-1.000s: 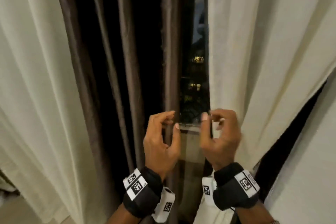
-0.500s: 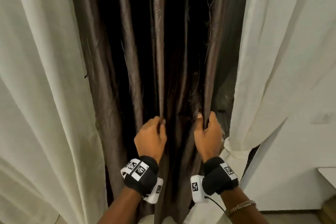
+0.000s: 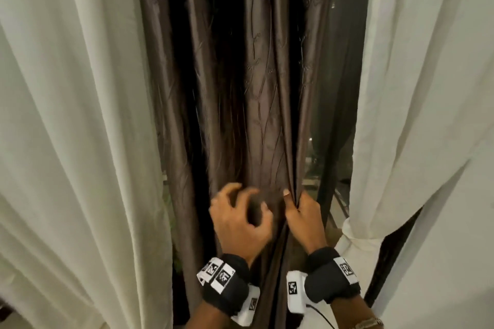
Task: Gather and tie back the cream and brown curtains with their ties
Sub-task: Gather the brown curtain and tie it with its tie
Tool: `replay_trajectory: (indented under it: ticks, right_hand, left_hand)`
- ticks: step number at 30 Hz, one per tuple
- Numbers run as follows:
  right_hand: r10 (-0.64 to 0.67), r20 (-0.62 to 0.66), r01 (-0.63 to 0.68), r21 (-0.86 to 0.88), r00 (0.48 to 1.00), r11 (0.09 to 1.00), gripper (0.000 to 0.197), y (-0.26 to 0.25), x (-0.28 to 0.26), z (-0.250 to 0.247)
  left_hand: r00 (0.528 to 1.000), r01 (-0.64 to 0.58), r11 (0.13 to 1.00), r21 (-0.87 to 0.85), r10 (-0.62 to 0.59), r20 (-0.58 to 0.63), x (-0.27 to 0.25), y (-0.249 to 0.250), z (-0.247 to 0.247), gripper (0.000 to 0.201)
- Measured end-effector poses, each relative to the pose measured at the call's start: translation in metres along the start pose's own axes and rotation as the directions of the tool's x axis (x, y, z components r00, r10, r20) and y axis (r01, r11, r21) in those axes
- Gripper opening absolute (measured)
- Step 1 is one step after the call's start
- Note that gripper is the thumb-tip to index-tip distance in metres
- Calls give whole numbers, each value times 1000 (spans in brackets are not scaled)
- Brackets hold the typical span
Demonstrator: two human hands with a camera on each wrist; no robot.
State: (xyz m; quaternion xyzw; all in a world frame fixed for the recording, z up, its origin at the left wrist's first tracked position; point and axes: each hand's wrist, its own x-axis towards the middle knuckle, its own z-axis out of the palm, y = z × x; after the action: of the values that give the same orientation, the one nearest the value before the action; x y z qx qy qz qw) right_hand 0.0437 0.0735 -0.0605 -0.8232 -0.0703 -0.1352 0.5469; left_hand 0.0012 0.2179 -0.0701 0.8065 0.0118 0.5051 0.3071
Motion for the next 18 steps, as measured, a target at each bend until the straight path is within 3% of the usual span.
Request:
replay_trajectory:
  ticks: [1, 3, 5, 7, 9, 12, 15, 17, 18]
  right_hand:
    - [16, 12, -16, -19, 1000, 1000, 18, 3, 0, 0]
    - [39, 32, -38, -33, 999, 999, 22, 9, -2, 4]
    - [77, 61, -78, 27, 995, 997, 26, 12, -7, 10]
    - [104, 66, -110, 84, 992, 990, 26, 10, -13, 13]
    - [117, 65, -124, 111, 991, 986, 25, 5, -18, 16]
    - [127, 143, -158, 226, 982, 961, 33, -2, -23, 20]
    - [55, 243, -124, 281, 969, 952, 51, -13, -24, 26]
    - [28, 227, -80, 221, 973, 972, 58, -14, -21, 35]
    - [40, 200, -83, 210, 979, 974, 52, -13, -19, 39]
  left_hand:
    - [992, 87, 996, 28, -84, -93, 1, -6, -4, 43]
    - [961, 254, 966, 52, -246, -127, 5, -20, -6, 59]
    - [909, 416, 909, 12, -415, -27, 7, -35, 2, 66]
    - [858, 514, 853, -97, -509, 70, 3, -46, 9, 61]
    - [888, 457, 880, -130, -443, 122, -3, -48, 12, 47]
    - [958, 193, 978, -84, -169, 234, -21, -35, 8, 34]
    - [930, 69, 992, -107, -25, 368, -32, -19, 5, 31]
    - [925, 26, 993, -115, 20, 380, -30, -16, 1, 26]
    - [935, -22, 996, -88, 52, 350, -27, -15, -3, 22]
